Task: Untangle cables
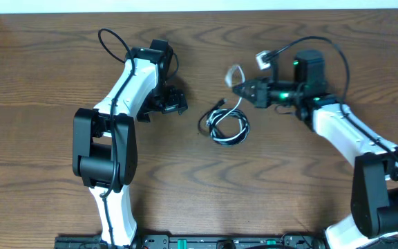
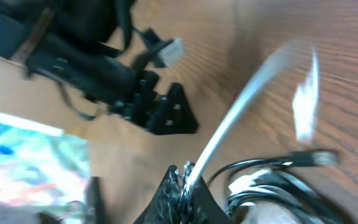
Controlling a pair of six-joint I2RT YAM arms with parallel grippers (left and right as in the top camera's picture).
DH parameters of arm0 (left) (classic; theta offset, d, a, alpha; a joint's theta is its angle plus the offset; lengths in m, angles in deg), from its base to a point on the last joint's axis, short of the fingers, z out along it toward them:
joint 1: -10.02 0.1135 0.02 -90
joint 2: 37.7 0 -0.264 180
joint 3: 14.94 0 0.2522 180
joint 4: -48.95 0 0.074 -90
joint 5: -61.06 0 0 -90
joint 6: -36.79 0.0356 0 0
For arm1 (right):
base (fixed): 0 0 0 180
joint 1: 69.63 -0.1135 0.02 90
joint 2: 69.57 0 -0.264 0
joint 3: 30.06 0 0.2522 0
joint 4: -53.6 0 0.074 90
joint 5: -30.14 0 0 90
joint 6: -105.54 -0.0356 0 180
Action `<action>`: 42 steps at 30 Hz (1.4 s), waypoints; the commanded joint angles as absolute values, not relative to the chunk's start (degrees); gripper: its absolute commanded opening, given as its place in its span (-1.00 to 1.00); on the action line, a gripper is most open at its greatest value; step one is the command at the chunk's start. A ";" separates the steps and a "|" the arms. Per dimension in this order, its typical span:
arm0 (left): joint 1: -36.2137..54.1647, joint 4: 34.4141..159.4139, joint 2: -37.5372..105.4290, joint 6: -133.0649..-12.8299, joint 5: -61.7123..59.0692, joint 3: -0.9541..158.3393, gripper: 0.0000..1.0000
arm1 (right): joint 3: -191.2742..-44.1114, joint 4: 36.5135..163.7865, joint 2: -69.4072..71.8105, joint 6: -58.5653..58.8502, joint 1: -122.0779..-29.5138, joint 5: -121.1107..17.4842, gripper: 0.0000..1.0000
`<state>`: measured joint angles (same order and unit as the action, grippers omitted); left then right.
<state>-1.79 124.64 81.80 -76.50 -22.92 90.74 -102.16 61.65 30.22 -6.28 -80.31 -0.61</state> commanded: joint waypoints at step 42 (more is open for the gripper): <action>-1.55 125.01 82.41 -76.15 -23.64 90.93 0.96 | -117.73 106.96 28.12 12.16 -79.96 -28.57 0.09</action>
<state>-1.79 124.64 81.80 -76.50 -22.92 90.74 -116.48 104.62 29.39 4.80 -77.93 -31.04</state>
